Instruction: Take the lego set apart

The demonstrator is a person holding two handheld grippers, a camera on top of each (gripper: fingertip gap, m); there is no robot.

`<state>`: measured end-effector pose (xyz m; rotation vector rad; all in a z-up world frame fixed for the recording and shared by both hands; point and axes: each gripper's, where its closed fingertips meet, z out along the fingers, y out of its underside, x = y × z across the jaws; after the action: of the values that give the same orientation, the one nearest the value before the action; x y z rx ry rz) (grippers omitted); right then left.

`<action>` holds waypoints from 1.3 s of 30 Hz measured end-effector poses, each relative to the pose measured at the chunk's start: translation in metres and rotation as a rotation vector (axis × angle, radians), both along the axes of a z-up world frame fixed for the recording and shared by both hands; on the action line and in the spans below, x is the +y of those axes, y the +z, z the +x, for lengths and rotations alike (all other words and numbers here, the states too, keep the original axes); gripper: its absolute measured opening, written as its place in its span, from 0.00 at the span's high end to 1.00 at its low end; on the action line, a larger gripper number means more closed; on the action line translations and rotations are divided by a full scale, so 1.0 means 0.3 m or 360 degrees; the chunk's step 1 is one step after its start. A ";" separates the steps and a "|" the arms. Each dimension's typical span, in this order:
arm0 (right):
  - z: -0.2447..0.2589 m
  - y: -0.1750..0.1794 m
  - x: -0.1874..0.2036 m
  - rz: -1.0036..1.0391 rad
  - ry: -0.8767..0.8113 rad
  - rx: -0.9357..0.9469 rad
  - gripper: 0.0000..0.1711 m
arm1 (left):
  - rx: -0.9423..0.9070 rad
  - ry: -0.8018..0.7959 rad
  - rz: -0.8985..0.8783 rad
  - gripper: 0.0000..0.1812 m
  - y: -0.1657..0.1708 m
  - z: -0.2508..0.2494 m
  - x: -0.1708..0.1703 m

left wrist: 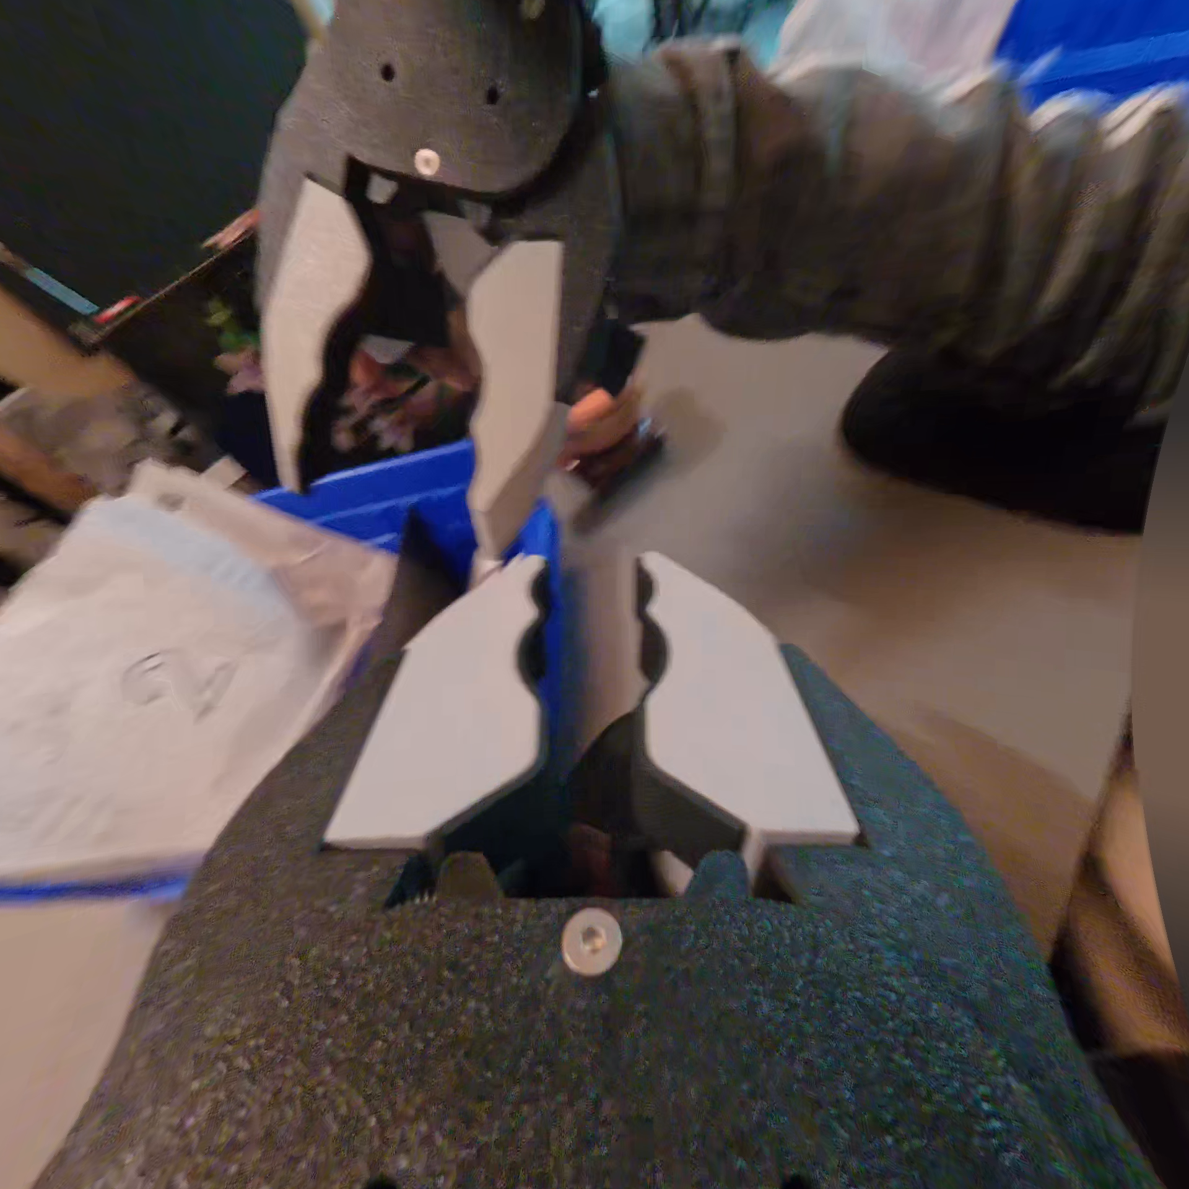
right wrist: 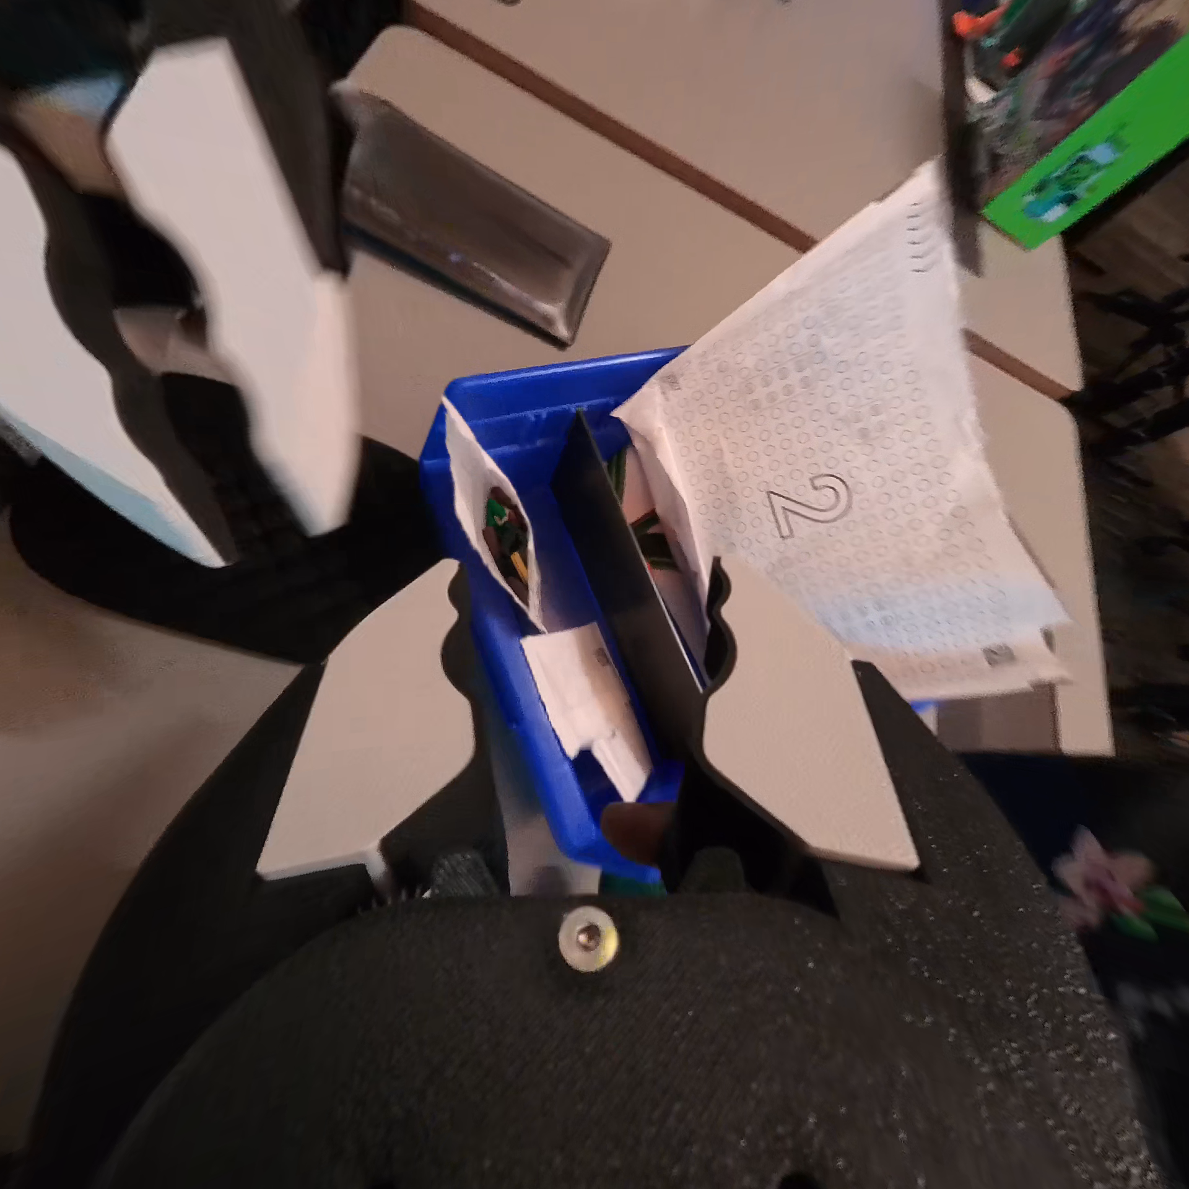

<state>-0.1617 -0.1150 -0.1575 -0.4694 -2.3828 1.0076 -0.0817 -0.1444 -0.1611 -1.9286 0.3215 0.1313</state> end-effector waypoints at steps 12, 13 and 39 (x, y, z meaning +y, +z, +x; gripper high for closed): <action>0.290 0.021 0.509 0.0079 -0.0654 -0.0102 0.68 | -0.0456 -0.0336 0.0241 1.00 -0.185 0.194 0.135; 0.311 -0.013 0.528 0.0118 -0.0635 -0.0149 0.69 | -0.0447 -0.0350 0.0232 1.00 -0.188 0.198 0.135; 0.238 -0.275 0.604 0.0322 -0.0723 -0.0549 0.97 | -0.0404 -0.0352 0.0126 0.93 -0.235 0.209 0.147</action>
<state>-0.0901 0.0663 -0.2401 -1.1189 -2.4636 0.5065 -0.0189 -0.1004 -0.2315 -1.7935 0.3510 -0.2414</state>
